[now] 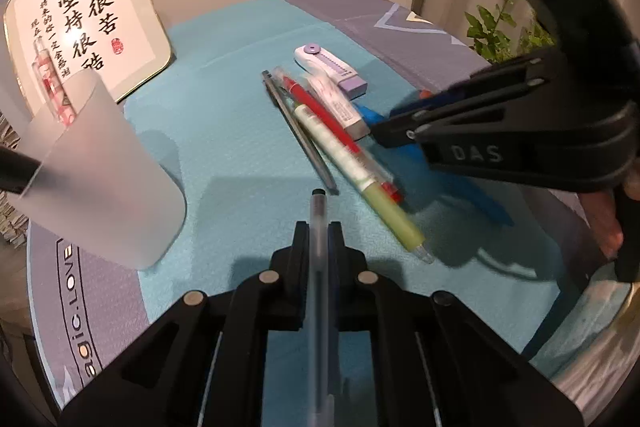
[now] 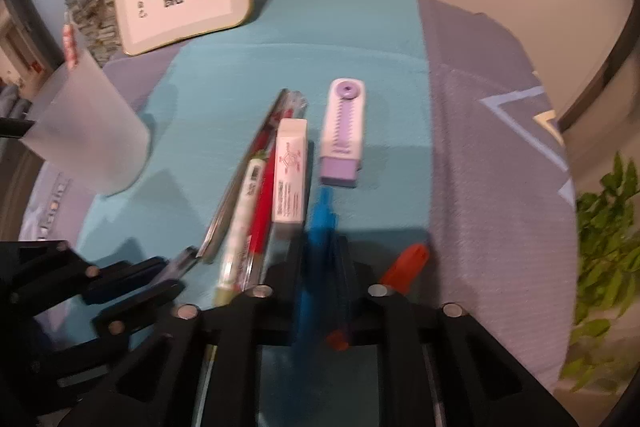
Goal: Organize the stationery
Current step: 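Grasp and lift the blue pen with the right gripper while the left lifts the clear gel pen, then lower the clear gel pen into the frosted cup and open the left gripper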
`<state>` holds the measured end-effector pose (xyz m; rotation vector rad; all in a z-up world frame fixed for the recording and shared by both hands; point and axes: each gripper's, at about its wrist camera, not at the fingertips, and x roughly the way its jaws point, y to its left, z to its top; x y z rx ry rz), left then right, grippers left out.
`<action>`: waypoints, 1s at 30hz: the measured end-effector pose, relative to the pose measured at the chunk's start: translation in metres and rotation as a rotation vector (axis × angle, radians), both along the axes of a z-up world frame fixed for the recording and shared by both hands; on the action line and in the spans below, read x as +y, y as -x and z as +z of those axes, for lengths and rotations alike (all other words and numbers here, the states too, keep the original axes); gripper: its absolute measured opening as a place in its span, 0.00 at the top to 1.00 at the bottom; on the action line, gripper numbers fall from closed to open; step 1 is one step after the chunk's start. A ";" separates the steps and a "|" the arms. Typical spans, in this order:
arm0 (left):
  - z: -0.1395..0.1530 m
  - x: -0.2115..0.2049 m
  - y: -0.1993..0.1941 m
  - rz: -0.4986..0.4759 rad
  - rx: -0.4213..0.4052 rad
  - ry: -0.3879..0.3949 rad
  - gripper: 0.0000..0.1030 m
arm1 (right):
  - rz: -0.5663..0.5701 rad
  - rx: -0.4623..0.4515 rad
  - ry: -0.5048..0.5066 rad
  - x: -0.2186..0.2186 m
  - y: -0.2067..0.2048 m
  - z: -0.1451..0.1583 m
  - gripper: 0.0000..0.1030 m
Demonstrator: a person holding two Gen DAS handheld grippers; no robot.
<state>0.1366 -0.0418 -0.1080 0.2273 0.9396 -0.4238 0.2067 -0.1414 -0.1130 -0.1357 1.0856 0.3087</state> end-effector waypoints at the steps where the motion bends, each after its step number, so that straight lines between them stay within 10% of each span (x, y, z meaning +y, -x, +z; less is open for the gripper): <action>1: 0.002 0.002 0.002 0.004 -0.003 0.007 0.93 | -0.005 0.006 -0.025 -0.003 0.002 0.001 0.86; 9: 0.038 0.019 0.023 0.038 -0.095 0.088 0.93 | -0.009 -0.086 -0.205 -0.019 0.038 0.038 0.86; 30: 0.109 0.039 0.060 0.095 -0.291 0.208 0.93 | 0.010 -0.296 -0.283 -0.018 0.096 0.095 0.86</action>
